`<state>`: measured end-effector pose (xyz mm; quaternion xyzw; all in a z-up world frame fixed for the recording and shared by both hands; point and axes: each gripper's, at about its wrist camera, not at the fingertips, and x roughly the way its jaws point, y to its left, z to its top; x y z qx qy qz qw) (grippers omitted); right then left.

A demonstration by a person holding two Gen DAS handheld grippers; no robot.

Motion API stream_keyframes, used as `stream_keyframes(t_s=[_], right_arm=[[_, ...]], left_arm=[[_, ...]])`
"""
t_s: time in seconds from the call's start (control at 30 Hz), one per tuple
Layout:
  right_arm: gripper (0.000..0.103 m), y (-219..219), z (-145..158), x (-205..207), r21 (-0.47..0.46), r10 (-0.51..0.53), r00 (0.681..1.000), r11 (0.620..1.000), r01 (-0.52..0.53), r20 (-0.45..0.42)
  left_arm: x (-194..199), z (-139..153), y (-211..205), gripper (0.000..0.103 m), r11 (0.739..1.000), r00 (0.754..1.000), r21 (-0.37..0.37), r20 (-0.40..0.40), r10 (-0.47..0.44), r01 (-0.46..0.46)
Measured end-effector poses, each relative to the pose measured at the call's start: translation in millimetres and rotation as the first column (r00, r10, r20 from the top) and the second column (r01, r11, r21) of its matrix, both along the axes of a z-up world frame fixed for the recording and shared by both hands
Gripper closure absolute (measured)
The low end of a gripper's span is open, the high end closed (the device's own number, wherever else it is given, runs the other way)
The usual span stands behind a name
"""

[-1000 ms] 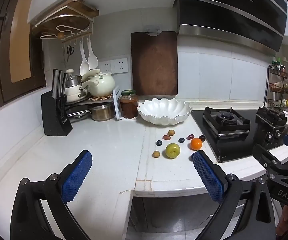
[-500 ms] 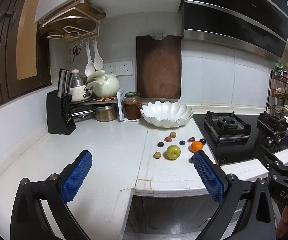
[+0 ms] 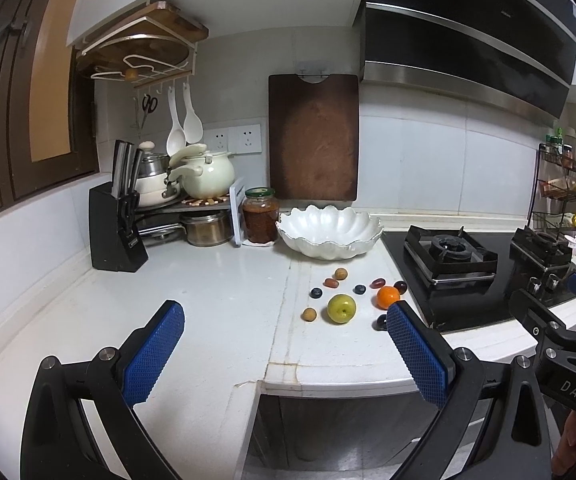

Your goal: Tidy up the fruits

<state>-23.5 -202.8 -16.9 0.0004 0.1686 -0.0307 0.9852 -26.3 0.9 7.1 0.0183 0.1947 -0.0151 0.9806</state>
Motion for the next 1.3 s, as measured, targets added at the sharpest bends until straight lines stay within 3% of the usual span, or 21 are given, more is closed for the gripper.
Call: stream_keyframes(t_s=[1.3], right_arm=[[0.001,1.1,0.9,0.8,0.003,0.007,1.0,1.0,-0.007,-0.003]], left_arm=[[2.1,-1.0,-7.3,0.0,1.0,1.0,0.002,-0.012,-0.011,0.011]])
